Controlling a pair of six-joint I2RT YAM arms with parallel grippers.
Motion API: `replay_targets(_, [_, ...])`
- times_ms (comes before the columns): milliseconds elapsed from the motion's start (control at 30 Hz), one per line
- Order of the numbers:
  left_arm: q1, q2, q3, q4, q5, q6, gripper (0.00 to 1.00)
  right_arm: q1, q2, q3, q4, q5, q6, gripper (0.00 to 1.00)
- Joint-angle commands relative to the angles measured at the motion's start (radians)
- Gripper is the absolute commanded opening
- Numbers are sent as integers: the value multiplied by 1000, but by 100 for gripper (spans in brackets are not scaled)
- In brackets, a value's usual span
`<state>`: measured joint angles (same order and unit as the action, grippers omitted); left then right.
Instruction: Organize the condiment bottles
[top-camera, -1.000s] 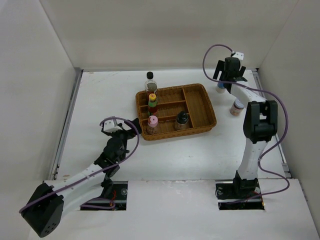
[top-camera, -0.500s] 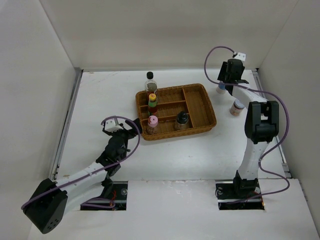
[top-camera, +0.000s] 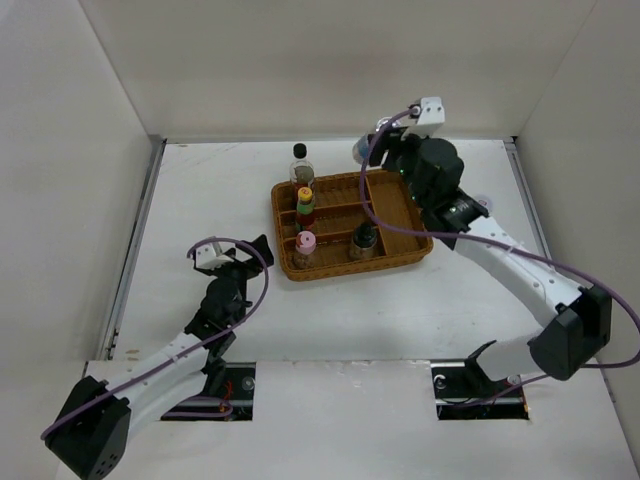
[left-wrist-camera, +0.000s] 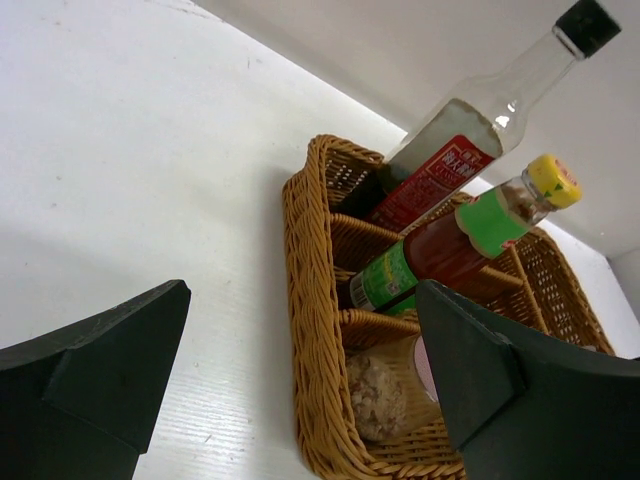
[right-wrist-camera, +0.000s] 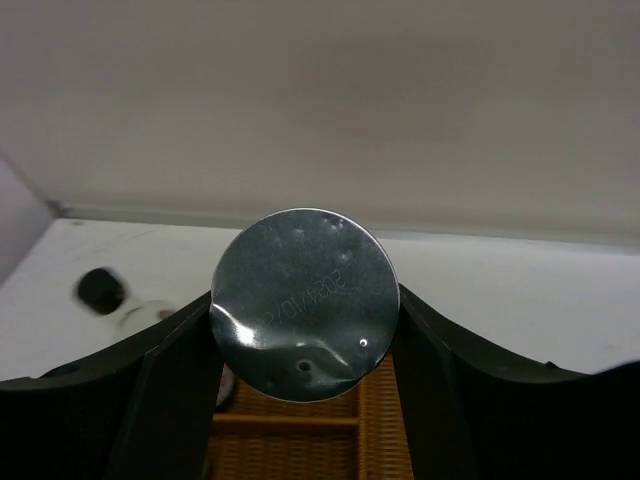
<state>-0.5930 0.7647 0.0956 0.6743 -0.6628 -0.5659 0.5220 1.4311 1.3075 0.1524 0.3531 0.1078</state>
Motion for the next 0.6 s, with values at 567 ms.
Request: replay_targets(567, [31,-4,-4,7,18,-49,100,375,-12,-235,84,47,18,49])
